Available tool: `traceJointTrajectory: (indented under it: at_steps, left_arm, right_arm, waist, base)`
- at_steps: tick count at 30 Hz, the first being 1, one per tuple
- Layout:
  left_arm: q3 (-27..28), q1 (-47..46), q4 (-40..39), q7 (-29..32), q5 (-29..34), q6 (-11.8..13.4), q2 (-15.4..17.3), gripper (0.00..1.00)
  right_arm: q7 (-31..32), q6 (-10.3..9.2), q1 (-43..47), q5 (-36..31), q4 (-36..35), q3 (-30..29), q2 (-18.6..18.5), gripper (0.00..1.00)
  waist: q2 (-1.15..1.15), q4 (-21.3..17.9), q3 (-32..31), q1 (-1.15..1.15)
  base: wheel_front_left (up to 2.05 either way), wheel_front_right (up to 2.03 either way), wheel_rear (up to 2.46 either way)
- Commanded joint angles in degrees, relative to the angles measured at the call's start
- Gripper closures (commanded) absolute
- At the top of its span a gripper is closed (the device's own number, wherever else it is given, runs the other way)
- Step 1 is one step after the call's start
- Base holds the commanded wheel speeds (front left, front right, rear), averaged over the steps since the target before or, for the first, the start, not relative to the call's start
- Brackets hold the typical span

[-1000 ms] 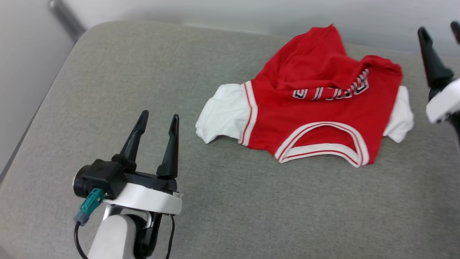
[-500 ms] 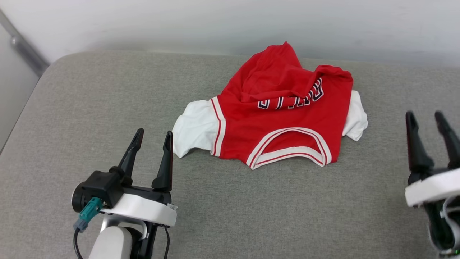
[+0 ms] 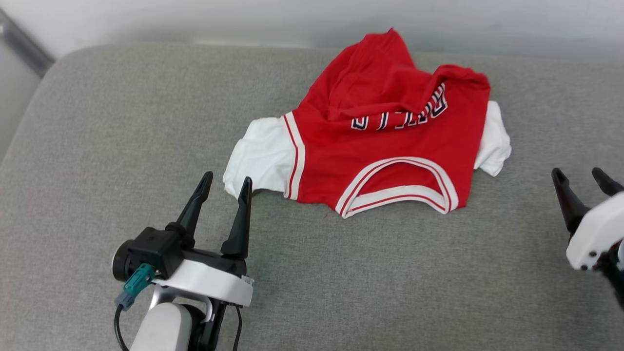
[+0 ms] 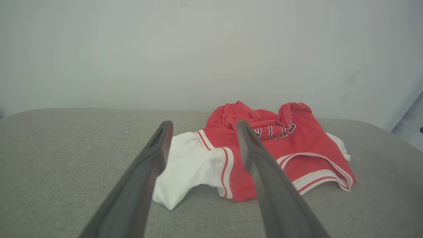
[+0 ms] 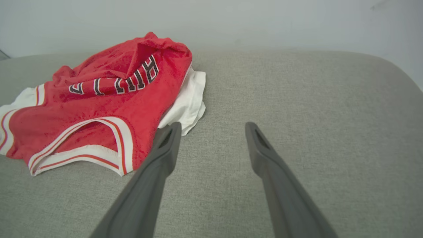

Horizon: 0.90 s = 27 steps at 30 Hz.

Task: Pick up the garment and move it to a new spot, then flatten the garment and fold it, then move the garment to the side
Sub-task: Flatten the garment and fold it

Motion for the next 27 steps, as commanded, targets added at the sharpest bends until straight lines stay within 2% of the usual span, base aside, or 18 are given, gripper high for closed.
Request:
traceJointTrajectory:
  at_steps: [1, 6, 10, 18, 27]
  left_arm:
    - [-0.13, -1.0, -0.1, -0.14, 0.09, -0.06, 0.0, 0.0]
    - [-2.12, -2.54, 0.62, -0.14, 0.2, -0.06, 0.42, 0.0]
    - [-2.59, -3.58, 0.29, -0.14, -0.55, -0.06, 0.01, 0.0]
    - [-2.9, -5.04, -0.9, -0.14, -0.42, -0.06, -0.66, 0.0]
    - [-2.91, -6.02, -2.91, -0.14, -0.39, -0.06, -1.32, 0.0]
  right_arm:
    - [6.59, -0.01, -3.37, 0.13, 0.72, 0.54, -1.46, 0.0]
    - [25.22, -0.02, -11.36, 1.56, 3.85, 2.12, -4.68, 0.0]
    - [33.24, -0.01, -16.82, 1.37, 6.26, 3.24, -6.52, 0.0]
    - [39.64, -0.01, -22.59, -0.47, 12.59, 3.75, -8.1, 0.0]
    - [39.2, -0.01, -23.0, -1.74, 21.49, 4.2, -8.38, 0.0]
  waist:
    - [0.0, 1.19, 2.29, 0.0]
    - [0.0, 3.37, 5.34, 0.0]
    - [0.0, 5.34, 7.21, 0.0]
    - [0.0, 8.68, 9.87, 0.0]
    - [0.0, 11.52, 12.49, 0.0]
  base:
    - [0.0, 0.0, 0.0]
    - [0.0, 0.0, 0.0]
    - [0.0, 0.0, 0.0]
    - [0.0, 0.0, 0.0]
    - [0.0, 0.0, 0.0]
